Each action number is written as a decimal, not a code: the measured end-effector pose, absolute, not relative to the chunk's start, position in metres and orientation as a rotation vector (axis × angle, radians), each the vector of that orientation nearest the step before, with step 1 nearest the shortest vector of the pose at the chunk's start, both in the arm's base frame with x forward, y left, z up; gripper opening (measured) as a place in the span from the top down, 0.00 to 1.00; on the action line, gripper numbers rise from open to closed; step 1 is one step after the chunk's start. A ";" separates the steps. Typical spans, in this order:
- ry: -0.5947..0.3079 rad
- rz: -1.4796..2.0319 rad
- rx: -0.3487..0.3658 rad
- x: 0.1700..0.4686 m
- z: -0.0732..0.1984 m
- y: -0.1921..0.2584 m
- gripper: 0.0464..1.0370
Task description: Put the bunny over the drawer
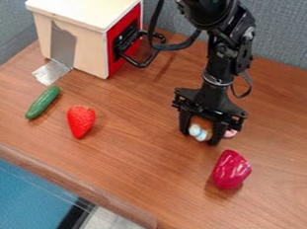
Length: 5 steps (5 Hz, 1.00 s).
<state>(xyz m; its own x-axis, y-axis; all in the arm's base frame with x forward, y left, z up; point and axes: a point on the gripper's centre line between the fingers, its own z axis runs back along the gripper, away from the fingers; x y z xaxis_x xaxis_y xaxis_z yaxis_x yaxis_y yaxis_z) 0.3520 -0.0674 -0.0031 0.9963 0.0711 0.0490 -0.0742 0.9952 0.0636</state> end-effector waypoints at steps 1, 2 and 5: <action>-0.069 0.095 0.066 0.351 0.015 -0.048 0.53; -0.154 0.108 0.029 0.358 0.067 -0.024 0.60; -0.244 0.183 -0.017 0.373 0.154 0.103 0.60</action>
